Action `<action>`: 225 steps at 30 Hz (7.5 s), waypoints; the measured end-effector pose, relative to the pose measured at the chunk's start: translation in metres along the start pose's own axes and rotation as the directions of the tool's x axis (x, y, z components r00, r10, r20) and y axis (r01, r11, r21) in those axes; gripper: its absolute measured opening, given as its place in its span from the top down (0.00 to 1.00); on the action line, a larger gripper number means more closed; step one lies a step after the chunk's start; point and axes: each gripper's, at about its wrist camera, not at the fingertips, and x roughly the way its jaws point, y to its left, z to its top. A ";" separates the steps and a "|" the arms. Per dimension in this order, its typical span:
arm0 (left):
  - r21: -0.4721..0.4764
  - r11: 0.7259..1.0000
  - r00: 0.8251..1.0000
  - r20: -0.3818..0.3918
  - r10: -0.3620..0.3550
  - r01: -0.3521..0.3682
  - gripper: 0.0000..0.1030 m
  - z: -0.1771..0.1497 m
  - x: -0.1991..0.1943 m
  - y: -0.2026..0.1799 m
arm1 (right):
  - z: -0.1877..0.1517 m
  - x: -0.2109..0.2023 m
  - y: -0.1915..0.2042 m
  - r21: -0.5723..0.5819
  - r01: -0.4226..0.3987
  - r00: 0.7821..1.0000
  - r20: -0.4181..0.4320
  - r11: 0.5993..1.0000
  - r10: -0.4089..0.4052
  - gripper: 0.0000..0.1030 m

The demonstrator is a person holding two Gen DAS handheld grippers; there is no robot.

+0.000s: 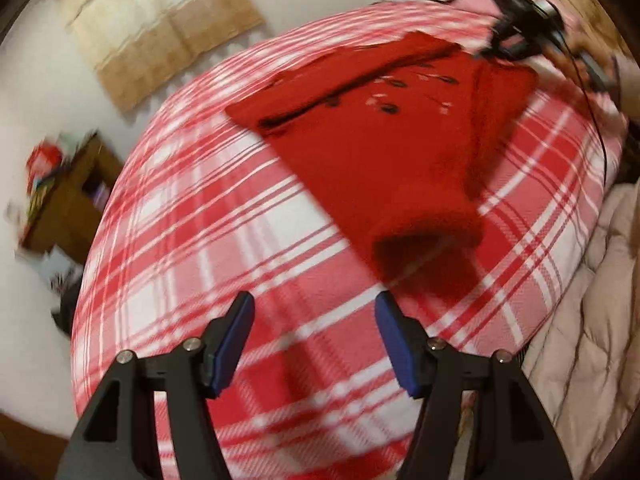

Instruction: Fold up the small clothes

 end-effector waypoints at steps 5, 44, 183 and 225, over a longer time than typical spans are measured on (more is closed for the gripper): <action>0.159 0.987 0.993 0.109 -0.041 0.023 0.36 0.032 0.010 -0.026 | -0.001 0.001 0.002 0.007 0.011 1.000 -0.002 1.000 -0.011 0.93; -0.648 0.609 0.884 0.256 -0.392 0.458 0.87 0.039 0.083 0.053 | -0.019 -0.013 0.047 -0.433 0.206 0.976 0.153 0.877 -0.154 0.42; -0.589 0.783 0.980 -0.130 0.153 -0.200 0.12 0.161 0.121 0.019 | -0.039 -0.004 0.091 -0.293 0.569 0.770 0.516 0.768 -0.374 0.74; -0.776 0.627 0.998 -0.065 0.027 -0.068 0.25 0.166 0.175 0.101 | -0.054 0.077 0.126 -0.462 0.327 0.930 0.310 0.824 -0.195 0.70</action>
